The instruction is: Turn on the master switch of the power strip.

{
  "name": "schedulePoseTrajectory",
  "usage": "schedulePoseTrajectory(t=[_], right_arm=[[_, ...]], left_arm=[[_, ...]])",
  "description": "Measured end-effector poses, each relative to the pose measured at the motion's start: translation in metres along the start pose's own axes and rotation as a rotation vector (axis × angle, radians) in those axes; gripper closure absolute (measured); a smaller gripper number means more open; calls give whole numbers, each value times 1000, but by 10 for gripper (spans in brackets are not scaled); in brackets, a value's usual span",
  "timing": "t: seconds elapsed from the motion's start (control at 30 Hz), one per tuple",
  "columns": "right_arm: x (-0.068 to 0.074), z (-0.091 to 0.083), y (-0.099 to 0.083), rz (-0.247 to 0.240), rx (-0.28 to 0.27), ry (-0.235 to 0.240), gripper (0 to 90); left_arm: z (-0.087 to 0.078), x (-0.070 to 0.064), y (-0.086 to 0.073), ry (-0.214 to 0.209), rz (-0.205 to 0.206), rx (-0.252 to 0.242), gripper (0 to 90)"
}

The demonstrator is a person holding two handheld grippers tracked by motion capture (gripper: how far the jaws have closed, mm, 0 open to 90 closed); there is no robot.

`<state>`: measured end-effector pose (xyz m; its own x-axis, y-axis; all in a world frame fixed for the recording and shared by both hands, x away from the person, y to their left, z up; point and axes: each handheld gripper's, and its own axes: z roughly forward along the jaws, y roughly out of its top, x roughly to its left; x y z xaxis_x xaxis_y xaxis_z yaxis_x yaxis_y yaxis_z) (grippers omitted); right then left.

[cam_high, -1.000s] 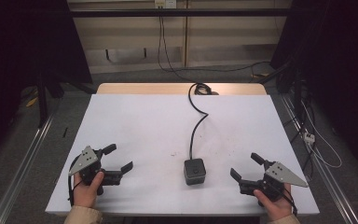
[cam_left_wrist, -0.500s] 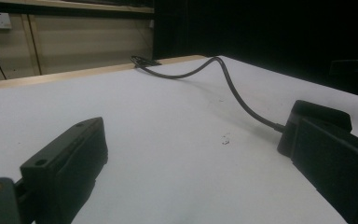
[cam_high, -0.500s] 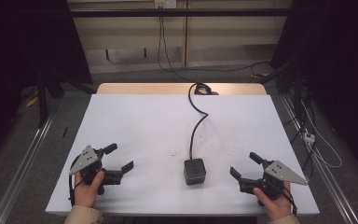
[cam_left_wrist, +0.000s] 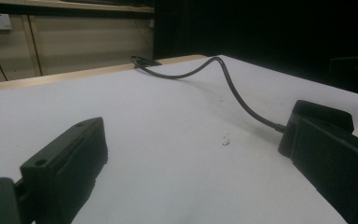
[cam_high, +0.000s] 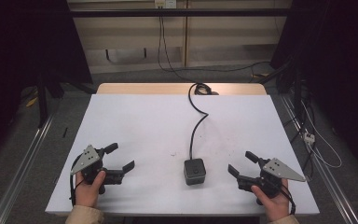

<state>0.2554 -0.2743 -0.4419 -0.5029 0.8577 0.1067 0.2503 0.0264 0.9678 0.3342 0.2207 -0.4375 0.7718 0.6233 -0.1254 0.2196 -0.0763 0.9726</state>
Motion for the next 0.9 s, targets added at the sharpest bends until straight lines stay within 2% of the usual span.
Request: schedulePoseTrajectory(t=[0.23,0.37,0.6,0.9], right_arm=[[1,-1,3,27,23,20,268],[3,2,5,22,32,36,312],[6,8,7,28,45,72,382],[10,13,9,21,47,91,446]], left_arm=[[3,0,1,-5,0,-8,33],[0,1,0,-4,9,3,33],[-5,-1,-1,7,2,-6,33],[-5,-1,-1,6,2,-4,33]])
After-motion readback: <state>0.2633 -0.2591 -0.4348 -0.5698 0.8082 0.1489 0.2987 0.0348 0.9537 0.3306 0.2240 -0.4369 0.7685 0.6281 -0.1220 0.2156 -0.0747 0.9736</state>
